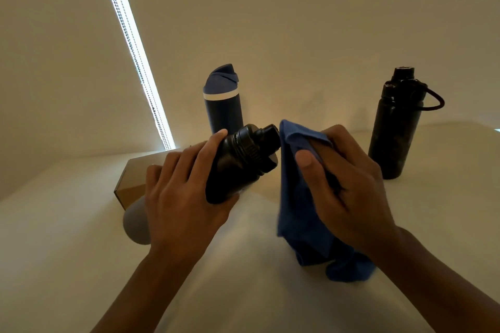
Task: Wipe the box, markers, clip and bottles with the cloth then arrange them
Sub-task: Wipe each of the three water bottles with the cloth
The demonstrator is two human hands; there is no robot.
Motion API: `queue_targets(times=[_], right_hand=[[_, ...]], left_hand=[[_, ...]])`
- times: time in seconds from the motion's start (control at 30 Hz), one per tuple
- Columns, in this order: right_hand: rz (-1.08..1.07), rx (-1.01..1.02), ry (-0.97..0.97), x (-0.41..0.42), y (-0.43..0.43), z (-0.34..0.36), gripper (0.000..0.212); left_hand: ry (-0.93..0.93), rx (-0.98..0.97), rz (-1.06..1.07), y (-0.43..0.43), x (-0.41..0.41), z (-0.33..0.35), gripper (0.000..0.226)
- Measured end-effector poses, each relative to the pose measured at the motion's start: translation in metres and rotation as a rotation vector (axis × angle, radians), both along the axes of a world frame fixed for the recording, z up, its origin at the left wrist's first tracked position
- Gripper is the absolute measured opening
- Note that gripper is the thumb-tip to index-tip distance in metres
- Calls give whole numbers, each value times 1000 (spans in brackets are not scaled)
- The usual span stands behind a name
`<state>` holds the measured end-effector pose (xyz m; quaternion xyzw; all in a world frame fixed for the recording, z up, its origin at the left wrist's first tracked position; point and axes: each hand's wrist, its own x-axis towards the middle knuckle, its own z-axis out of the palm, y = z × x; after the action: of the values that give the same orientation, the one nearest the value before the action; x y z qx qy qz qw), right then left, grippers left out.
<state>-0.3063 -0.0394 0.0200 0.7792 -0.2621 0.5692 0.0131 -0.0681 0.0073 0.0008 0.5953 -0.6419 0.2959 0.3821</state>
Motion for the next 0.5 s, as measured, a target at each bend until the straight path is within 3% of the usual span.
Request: queue_targets(times=[0.2,0.3,0.37,0.5], right_hand=[[-139,-83,247,-1,-8,-7,25],[-210,7,248,4,-11,4,26],[-263,-116,198,5,-18,4,40],[-210,-4,231,-14,-18,2,27]], left_hand=[[49,0,-30,-4,5,-2,86],[126,46,-70,-3,5,0,89],[235,81,-130,-1,4,2,88],[384,113,-240,6,-1,8,89]])
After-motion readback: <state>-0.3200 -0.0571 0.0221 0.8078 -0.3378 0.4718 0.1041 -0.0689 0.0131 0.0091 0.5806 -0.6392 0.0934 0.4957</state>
